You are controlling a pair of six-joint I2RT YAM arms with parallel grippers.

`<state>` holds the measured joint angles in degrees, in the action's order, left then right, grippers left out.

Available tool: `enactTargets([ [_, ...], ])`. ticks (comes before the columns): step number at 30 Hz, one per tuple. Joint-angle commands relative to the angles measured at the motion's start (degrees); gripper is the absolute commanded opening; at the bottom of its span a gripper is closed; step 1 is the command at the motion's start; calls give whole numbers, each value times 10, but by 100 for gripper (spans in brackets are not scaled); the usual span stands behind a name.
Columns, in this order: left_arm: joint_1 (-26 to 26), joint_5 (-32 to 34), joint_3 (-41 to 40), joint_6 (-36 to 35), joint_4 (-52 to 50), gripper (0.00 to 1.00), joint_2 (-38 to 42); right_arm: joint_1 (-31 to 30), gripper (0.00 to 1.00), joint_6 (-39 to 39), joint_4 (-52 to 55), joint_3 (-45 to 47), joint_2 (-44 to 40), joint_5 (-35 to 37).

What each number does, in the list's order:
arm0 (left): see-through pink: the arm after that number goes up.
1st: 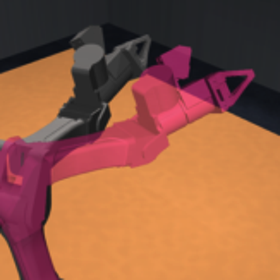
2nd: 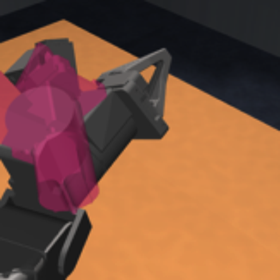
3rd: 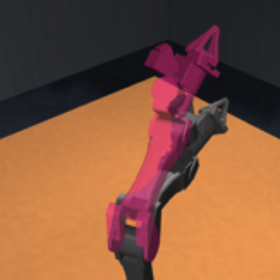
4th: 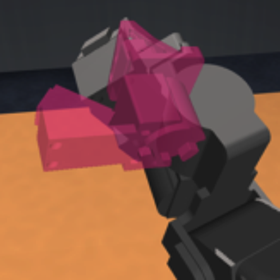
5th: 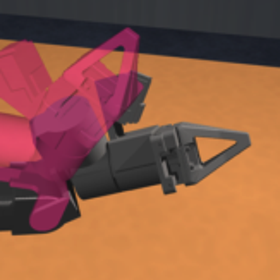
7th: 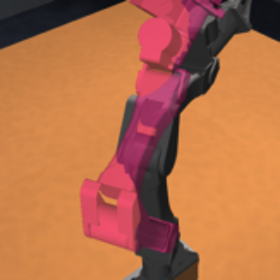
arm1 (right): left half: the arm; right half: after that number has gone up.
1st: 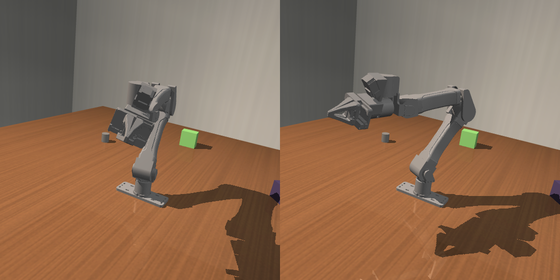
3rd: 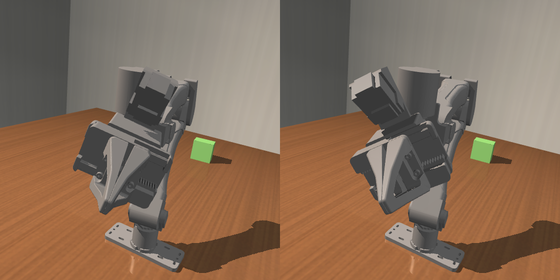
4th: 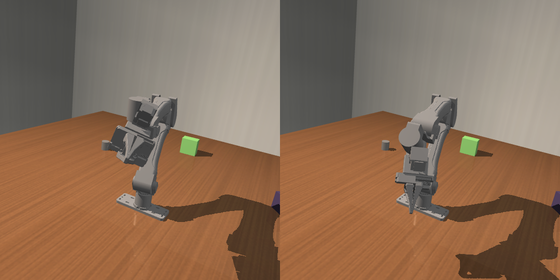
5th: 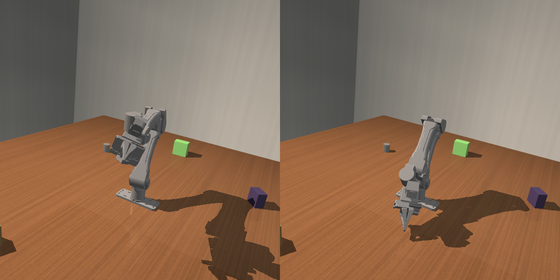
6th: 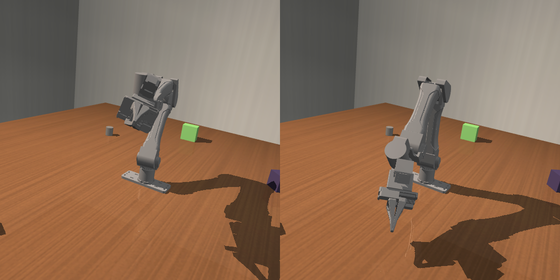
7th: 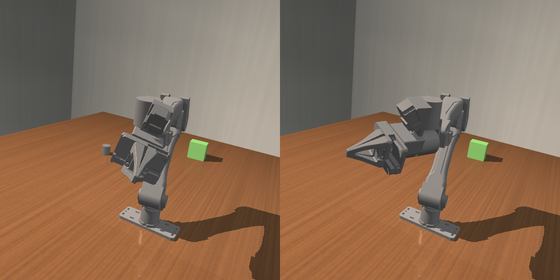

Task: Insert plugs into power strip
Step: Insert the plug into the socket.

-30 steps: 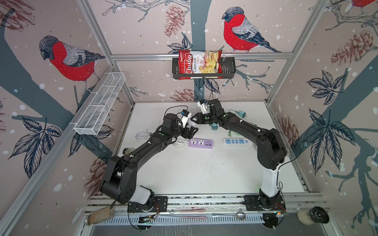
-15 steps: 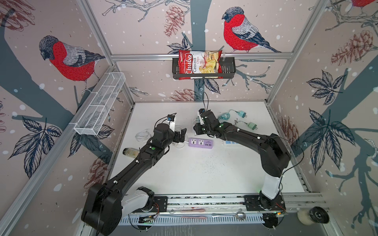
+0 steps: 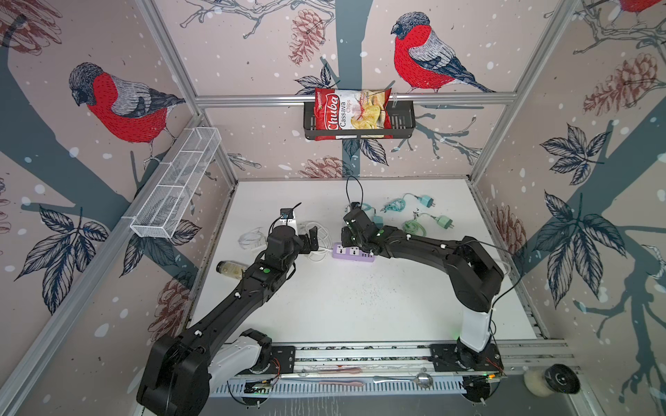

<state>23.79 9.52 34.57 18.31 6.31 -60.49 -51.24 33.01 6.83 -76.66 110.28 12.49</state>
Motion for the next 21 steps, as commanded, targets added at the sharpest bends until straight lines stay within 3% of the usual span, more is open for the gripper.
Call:
enactTargets([
  [1,-1,5,-11,28,25,98,10,-11,0,17,-22,-8,9,53],
  [7,-1,40,-24,55,13,98,17,-34,0,24,-14,-40,42,113],
  [21,-1,46,-59,72,10,98,53,-63,0,56,-23,-20,59,219],
])
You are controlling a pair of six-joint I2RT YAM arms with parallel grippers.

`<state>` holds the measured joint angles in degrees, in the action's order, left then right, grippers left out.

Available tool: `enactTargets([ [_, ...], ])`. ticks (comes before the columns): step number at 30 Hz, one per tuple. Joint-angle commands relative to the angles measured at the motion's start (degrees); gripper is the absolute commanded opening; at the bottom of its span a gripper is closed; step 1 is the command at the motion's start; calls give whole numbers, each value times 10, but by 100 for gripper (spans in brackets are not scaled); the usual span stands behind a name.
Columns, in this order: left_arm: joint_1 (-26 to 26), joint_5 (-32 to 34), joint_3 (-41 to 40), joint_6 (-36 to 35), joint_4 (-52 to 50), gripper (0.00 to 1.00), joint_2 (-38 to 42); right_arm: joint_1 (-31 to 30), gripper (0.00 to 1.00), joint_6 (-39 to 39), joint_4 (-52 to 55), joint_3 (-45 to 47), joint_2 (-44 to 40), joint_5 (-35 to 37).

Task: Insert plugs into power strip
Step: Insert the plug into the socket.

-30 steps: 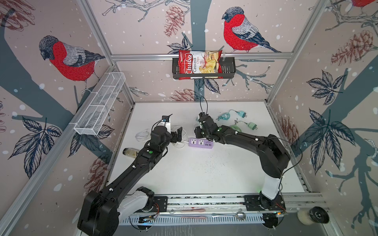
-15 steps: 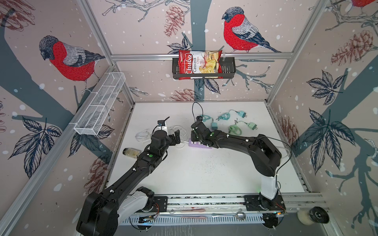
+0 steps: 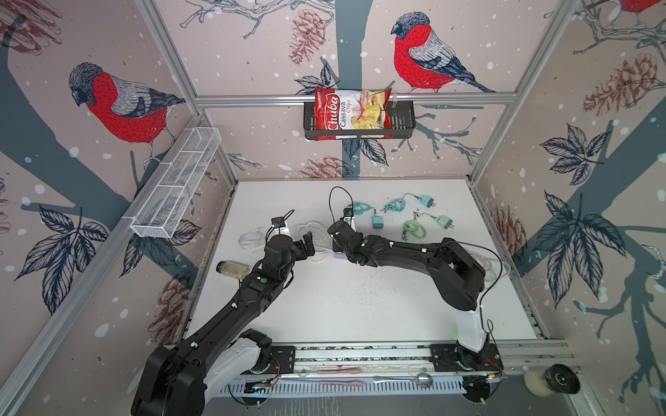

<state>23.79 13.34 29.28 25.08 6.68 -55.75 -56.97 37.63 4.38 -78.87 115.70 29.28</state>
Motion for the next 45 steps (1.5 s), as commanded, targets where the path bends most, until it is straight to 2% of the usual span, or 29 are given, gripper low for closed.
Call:
enactTargets([
  [1,-1,7,-7,5,5,98,8,-7,0,11,2,1,6,55],
  [6,-1,8,-16,5,6,98,18,-31,0,22,6,7,5,115],
  [13,-1,4,-25,12,11,98,24,-35,0,10,2,6,9,138],
  [22,-1,3,-31,13,18,98,25,-27,0,3,-23,32,-1,130],
  [29,-1,4,-32,12,19,98,23,-27,0,-2,-39,17,9,114],
  [45,-1,14,-42,12,21,98,35,-47,0,5,-56,21,31,130],
])
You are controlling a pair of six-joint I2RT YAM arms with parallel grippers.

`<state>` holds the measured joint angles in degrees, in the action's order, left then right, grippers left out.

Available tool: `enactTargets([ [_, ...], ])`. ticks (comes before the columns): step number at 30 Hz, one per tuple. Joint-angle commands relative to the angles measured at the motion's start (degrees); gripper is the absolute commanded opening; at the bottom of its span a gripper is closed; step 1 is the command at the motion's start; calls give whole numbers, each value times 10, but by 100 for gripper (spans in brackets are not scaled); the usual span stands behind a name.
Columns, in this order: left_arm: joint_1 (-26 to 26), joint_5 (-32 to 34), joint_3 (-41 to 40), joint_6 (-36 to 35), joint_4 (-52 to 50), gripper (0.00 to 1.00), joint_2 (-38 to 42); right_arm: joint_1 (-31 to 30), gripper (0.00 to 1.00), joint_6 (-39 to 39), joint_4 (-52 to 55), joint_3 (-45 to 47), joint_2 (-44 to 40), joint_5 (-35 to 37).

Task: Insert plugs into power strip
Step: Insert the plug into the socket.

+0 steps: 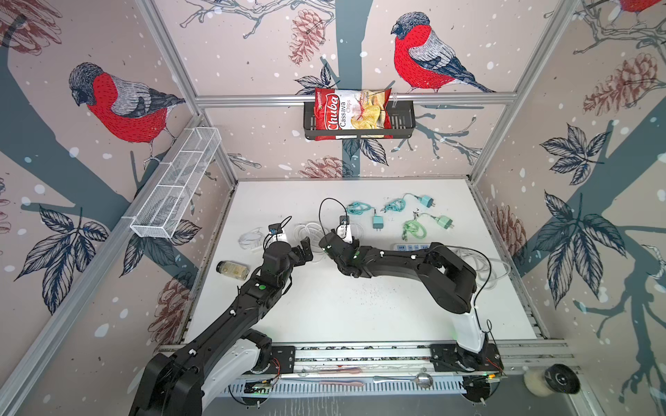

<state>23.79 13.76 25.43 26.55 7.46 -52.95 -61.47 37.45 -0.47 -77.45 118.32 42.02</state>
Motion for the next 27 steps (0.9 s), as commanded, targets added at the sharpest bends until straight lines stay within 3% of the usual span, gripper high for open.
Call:
enactTargets([
  [1,-1,13,-6,0,14,98,12,-2,0,8,-13,10,8,4],
  [13,-1,96,-10,31,-30,98,56,-47,0,63,31,-8,52,47],
  [23,-2,143,-21,51,-56,98,112,-90,0,127,8,60,60,81],
  [27,-2,154,-23,58,-60,98,126,-105,0,124,35,30,95,80],
])
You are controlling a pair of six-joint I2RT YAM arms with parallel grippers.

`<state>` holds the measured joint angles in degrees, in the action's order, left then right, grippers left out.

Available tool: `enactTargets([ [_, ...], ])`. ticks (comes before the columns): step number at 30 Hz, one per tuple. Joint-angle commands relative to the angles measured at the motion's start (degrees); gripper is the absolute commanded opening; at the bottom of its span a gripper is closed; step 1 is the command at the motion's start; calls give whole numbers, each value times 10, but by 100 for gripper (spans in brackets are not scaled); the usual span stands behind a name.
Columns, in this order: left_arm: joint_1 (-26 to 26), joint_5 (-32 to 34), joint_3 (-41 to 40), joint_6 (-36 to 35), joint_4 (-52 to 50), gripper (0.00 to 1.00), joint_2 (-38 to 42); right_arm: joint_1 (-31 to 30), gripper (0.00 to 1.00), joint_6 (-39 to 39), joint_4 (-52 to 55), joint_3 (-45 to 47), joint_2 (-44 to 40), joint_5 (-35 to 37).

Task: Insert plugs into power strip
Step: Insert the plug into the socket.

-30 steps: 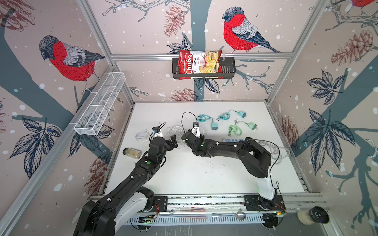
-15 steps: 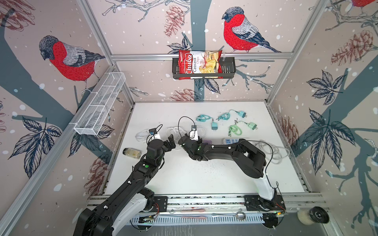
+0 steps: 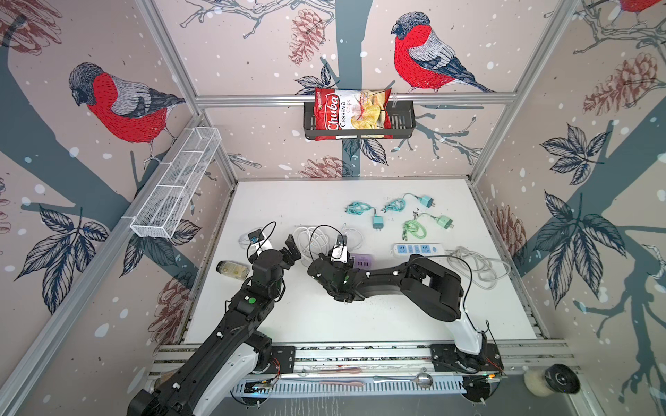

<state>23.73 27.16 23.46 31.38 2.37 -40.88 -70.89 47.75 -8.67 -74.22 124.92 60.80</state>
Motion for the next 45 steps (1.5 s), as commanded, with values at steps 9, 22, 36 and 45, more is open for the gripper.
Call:
enactTargets([
  [9,-3,54,2,31,-45,98,34,-22,0,4,110,-31,77,-130],
  [22,-3,74,4,37,-57,98,49,6,0,-17,47,3,75,-169],
  [36,-3,97,3,37,-65,98,63,8,0,-86,-35,-73,151,-137],
  [45,-5,120,13,51,-92,98,59,23,0,-123,-53,-175,208,-121],
])
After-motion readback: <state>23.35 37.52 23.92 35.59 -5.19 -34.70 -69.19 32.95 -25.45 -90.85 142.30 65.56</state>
